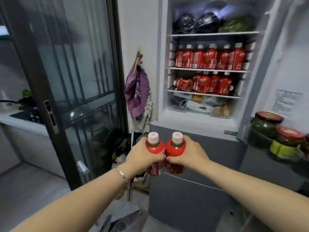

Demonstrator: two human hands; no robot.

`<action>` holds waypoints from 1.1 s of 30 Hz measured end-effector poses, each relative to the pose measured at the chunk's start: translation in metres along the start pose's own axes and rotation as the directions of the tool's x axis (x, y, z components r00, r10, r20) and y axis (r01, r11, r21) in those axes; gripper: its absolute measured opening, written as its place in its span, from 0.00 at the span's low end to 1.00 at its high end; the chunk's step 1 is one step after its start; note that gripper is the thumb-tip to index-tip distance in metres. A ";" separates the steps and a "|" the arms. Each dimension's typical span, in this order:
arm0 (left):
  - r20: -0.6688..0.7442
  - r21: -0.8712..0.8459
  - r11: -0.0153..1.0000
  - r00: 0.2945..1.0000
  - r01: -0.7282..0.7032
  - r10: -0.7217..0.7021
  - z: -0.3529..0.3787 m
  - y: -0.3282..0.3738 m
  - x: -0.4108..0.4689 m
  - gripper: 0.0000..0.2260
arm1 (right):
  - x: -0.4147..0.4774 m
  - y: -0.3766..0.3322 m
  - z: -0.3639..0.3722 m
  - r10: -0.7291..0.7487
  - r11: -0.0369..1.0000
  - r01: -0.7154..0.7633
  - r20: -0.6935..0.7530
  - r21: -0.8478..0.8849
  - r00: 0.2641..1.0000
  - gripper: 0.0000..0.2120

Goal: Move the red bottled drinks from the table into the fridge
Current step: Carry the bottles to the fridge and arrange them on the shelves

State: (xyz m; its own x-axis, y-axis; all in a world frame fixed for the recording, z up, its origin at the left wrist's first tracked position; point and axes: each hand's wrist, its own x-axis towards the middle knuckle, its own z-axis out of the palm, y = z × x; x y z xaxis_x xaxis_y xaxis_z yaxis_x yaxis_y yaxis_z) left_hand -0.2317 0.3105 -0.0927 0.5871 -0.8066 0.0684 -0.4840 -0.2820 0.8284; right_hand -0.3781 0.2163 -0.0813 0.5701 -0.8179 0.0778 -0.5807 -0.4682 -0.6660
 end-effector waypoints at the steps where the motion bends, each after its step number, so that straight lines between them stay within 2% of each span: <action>1: 0.005 -0.004 1.000 1.000 -0.027 0.027 0.006 0.011 0.025 0.26 | 0.023 0.004 -0.010 0.002 1.000 -0.002 -0.026 -0.004 1.000 0.33; 8: 0.069 -0.015 0.987 0.984 -0.162 0.163 0.052 0.062 0.202 0.30 | 0.175 0.039 -0.057 0.075 0.997 -0.078 -0.213 -0.006 0.974 0.32; 12: 0.064 -0.062 0.960 0.959 -0.272 0.276 0.077 0.083 0.292 0.26 | 0.253 0.050 -0.076 0.078 0.996 -0.084 -0.368 -0.002 0.927 0.30; 15: 0.031 -0.131 0.938 0.944 -0.322 0.329 0.088 0.106 0.369 0.24 | 0.319 0.052 -0.101 0.137 0.991 -0.118 -0.539 0.069 0.831 0.27; 19: -0.041 -0.115 0.914 0.921 -0.389 0.387 0.087 0.129 0.429 0.28 | 0.374 0.064 -0.135 0.176 0.981 -0.184 -0.698 0.064 0.694 0.33; 22: -0.044 -0.097 0.906 0.911 -0.412 0.410 0.092 0.141 0.477 0.30 | 0.413 0.086 -0.155 0.217 0.955 -0.293 -0.766 0.040 0.606 0.33; 26: -0.018 -0.056 0.902 0.904 -0.428 0.428 0.103 0.141 0.506 0.30 | 0.440 0.115 -0.167 0.254 0.915 -0.404 -0.793 0.010 0.554 0.32; 29: -0.023 -0.073 0.903 0.905 -0.424 0.424 0.105 0.141 0.514 0.27 | 0.448 0.128 -0.172 0.189 0.935 -0.353 -0.834 -0.008 0.519 0.33; 33: -0.045 -0.101 0.913 0.918 -0.396 0.394 0.103 0.143 0.531 0.24 | 0.456 0.141 -0.168 0.080 0.980 -0.197 -0.863 -0.022 0.499 0.36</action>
State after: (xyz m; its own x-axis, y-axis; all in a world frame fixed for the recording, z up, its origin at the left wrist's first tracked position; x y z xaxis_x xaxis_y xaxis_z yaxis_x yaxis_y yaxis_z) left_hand -0.0562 -0.2123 0.0049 0.3774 -0.8284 0.4139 -0.6088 0.1148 0.7849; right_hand -0.2978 -0.2786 -0.0152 -0.2636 -0.7344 0.6255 -0.6943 -0.3057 -0.6516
